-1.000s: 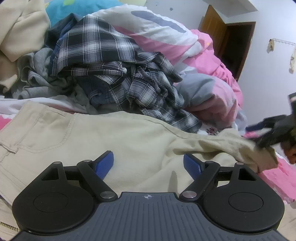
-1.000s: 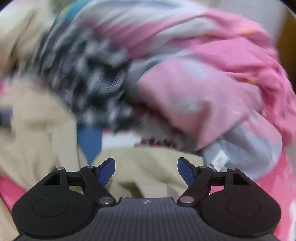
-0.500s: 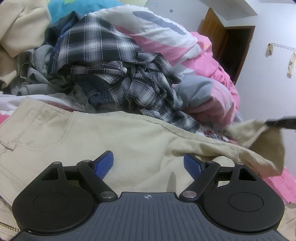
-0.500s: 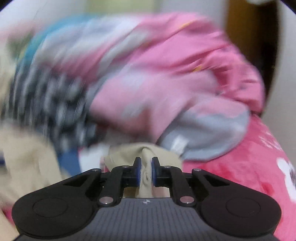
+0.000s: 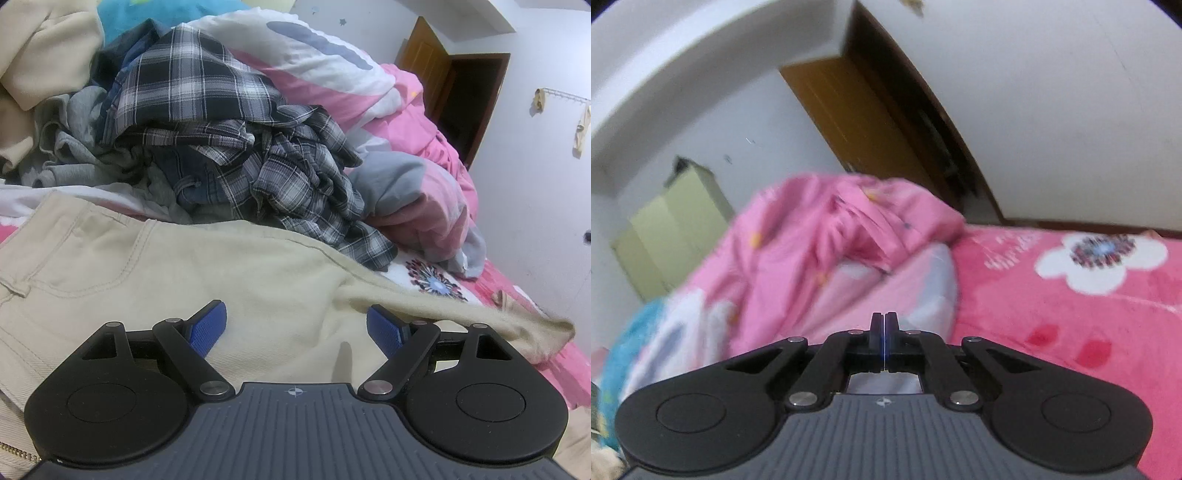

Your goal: Fold clothes

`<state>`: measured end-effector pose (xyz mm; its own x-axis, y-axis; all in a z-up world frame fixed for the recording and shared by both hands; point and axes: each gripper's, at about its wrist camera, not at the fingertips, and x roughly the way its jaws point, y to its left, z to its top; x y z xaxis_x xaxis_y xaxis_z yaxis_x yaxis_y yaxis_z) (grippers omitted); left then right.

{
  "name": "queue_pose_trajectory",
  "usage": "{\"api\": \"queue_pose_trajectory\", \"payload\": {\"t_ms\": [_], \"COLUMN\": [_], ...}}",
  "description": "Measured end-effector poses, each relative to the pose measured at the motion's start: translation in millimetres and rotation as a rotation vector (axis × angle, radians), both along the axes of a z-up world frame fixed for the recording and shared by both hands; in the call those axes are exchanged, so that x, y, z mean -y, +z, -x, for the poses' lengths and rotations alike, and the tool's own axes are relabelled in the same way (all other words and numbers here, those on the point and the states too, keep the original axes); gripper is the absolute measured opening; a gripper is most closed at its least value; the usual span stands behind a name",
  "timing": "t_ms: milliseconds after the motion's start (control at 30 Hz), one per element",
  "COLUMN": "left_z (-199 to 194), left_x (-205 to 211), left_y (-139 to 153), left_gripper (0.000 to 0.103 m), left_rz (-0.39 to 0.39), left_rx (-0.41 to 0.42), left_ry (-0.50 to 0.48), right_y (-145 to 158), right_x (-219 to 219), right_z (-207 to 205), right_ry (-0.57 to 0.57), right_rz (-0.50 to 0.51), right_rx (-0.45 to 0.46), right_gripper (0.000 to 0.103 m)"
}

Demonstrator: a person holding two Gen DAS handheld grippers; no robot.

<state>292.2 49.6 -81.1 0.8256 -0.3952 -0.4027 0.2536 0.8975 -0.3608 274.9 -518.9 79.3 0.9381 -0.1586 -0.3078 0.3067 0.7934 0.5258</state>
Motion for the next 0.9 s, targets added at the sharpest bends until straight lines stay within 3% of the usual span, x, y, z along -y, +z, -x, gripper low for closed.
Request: {"api": "queue_pose_trajectory", "payload": {"t_ms": [233, 500, 600, 700, 833, 900], "left_z": [-0.2, -0.8, 3.6, 29.0, 82.8, 115.6], "left_x": [-0.7, -2.1, -2.3, 5.2, 11.5, 11.5], "left_y": [-0.6, 0.2, 6.1, 33.2, 70.2, 82.2], "left_gripper": [0.084, 0.084, 0.084, 0.085, 0.094, 0.094], "left_rz": [0.007, 0.013, 0.017, -0.011, 0.04, 0.072], "left_rx": [-0.002, -0.005, 0.013, 0.074, 0.066, 0.046], "left_ry": [0.0, -0.001, 0.005, 0.001, -0.055, -0.089], "right_y": [-60.5, -106.2, -112.4, -100.0, -75.8, -63.7], "right_x": [6.1, -34.9, -51.2, -63.2, -77.1, -84.1], "right_z": [-1.0, 55.4, 90.1, 133.5, 170.4, 188.8], "right_ry": [0.086, 0.325, 0.382, 0.409, 0.434, 0.446], "right_rz": [-0.206, -0.422, -0.481, -0.467, -0.387, -0.347], "right_rx": [-0.158, -0.353, -0.381, -0.366, -0.326, -0.305], "right_gripper": [0.002, 0.006, 0.006, 0.011, 0.041, 0.044]}}
